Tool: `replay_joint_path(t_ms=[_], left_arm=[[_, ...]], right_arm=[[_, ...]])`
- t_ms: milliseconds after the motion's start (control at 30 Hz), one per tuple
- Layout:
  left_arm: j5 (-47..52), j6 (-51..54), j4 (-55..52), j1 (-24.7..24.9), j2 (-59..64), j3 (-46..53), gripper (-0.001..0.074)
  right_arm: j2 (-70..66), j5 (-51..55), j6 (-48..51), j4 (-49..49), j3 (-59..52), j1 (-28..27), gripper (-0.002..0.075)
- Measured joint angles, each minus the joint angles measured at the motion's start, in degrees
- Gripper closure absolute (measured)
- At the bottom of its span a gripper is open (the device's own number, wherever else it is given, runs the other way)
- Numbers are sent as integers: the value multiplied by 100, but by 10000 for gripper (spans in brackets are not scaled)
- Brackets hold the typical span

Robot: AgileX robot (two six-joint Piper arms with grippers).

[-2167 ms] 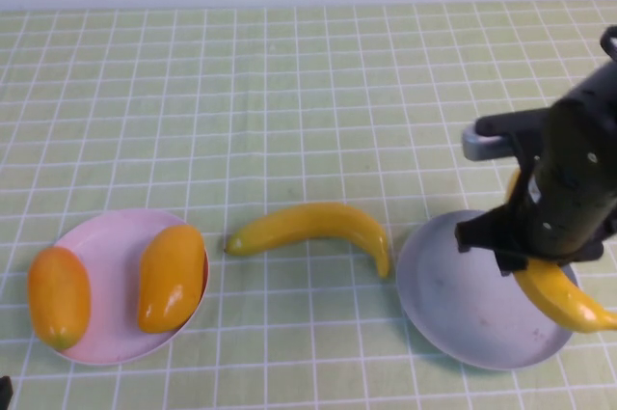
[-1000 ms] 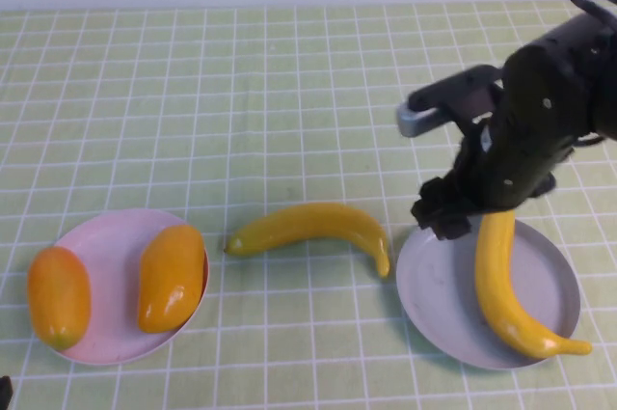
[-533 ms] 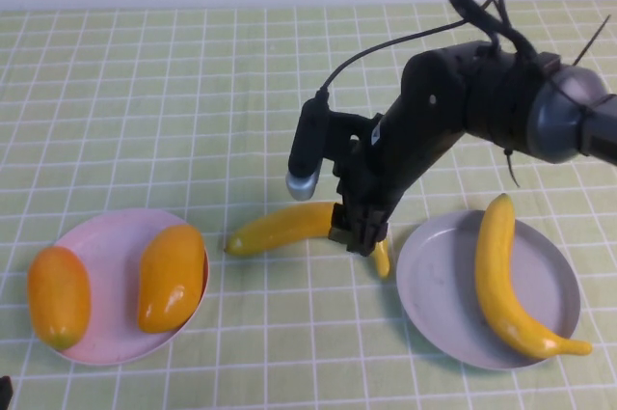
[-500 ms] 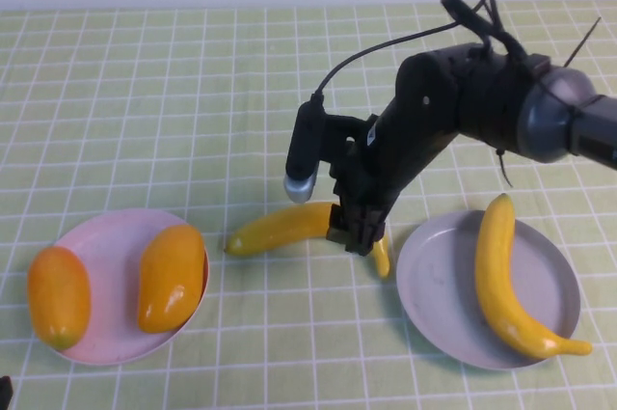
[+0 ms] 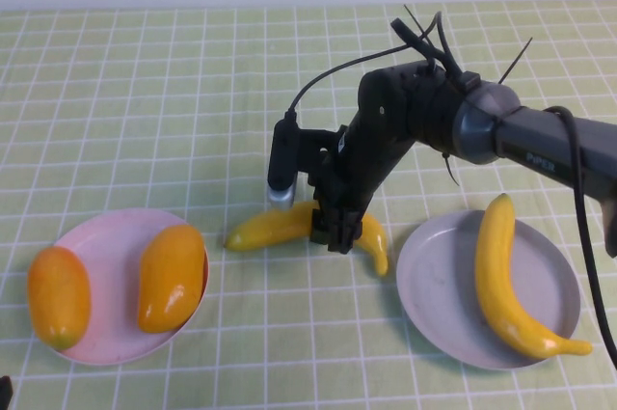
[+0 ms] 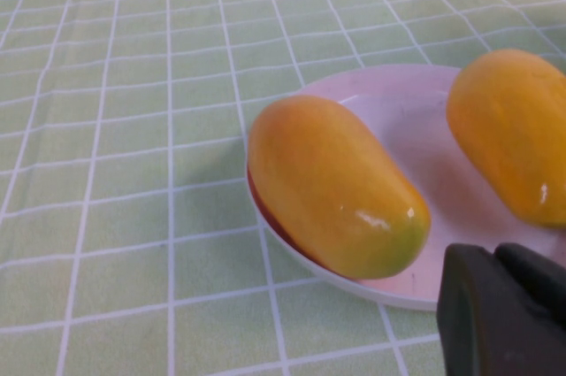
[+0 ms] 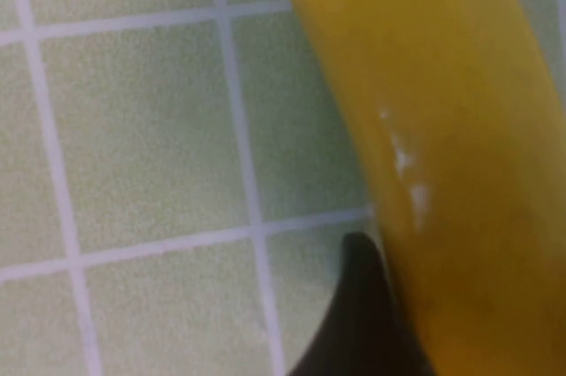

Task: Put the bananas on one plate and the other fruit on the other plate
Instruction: Put another type of fruit in the right plate

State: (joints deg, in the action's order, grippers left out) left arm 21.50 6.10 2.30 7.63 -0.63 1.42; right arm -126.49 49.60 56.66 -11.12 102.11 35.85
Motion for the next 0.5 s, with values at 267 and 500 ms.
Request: replay_joint_path(t_ms=[267, 500], left_arm=[[0, 0, 0, 0, 0, 0, 736], [0, 0, 0, 0, 0, 0, 737]], right_arm=[[10, 130, -1239, 54, 148, 0, 413], [1006, 947, -5970, 956, 163, 10, 413]])
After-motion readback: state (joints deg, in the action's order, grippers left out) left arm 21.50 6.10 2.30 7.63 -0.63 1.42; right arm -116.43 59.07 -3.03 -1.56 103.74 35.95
